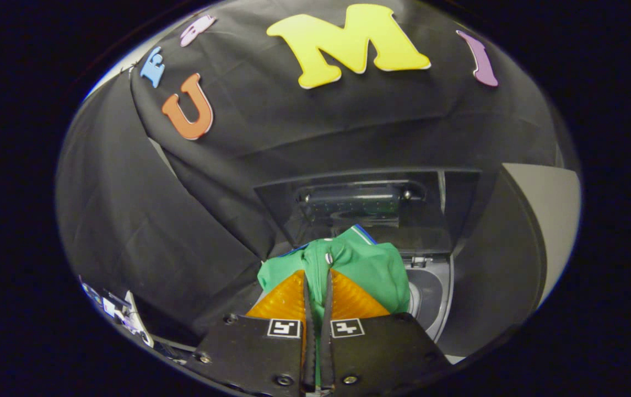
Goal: Put the clothes into the washing machine and then close the washing machine lid.
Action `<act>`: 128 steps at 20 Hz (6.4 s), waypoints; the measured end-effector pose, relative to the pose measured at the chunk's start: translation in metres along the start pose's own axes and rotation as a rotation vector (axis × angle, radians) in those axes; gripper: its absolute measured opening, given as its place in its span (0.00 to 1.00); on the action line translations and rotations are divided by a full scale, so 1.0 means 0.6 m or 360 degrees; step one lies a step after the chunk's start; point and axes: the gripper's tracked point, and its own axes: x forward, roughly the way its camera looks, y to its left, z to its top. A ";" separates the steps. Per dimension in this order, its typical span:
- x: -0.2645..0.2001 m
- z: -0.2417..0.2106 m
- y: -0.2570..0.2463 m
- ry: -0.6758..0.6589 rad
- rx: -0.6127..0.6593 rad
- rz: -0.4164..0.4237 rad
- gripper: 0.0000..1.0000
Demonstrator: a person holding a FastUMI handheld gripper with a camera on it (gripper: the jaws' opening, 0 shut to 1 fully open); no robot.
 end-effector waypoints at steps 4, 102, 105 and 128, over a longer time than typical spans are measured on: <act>0.064 -0.032 -0.015 0.0074 0.0052 -0.0057 0.07; 0.186 0.277 -0.148 -0.0298 -0.0143 -0.0399 0.98; 0.184 0.279 -0.148 -0.0337 -0.0148 -0.0403 0.98; 0.194 0.295 -0.148 -0.0572 -0.0242 -0.0363 0.99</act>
